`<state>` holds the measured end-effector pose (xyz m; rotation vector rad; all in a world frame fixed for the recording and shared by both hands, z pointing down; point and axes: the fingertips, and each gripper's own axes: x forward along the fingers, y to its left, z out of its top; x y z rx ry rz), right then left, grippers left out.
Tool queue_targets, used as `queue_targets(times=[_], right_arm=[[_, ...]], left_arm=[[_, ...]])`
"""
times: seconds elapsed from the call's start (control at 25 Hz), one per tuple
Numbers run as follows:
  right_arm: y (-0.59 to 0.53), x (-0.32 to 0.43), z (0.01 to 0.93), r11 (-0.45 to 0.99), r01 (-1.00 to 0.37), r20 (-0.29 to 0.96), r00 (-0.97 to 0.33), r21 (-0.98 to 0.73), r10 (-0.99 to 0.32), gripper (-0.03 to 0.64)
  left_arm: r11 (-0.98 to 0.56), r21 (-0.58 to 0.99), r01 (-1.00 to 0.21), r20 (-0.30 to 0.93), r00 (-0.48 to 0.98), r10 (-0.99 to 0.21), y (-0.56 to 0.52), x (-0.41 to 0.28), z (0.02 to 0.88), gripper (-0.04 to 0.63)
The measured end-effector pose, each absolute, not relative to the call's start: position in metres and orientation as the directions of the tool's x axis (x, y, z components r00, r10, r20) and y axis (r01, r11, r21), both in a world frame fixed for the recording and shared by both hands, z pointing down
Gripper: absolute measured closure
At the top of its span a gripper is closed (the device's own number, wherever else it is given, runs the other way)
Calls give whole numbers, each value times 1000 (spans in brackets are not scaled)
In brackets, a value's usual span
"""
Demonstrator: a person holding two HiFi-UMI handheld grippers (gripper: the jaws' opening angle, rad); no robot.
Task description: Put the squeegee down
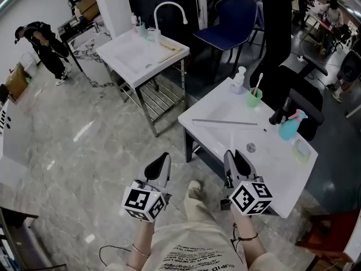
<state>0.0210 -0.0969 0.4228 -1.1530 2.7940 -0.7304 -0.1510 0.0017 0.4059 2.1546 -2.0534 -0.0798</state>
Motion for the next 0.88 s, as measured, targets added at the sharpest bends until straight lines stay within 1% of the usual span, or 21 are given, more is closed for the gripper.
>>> queue_targets(times=[0.4, 0.88], right_arm=[[-174, -33, 434, 582, -671, 198, -716, -459, -670, 522], [-248, -69, 456, 534, -682, 242, -702, -499, -670, 521]], left_arm=[[-59, 167, -984, 114, 79, -990, -87, -192, 408, 572], [-97, 169, -981, 155, 124, -980, -172, -210, 420, 574]])
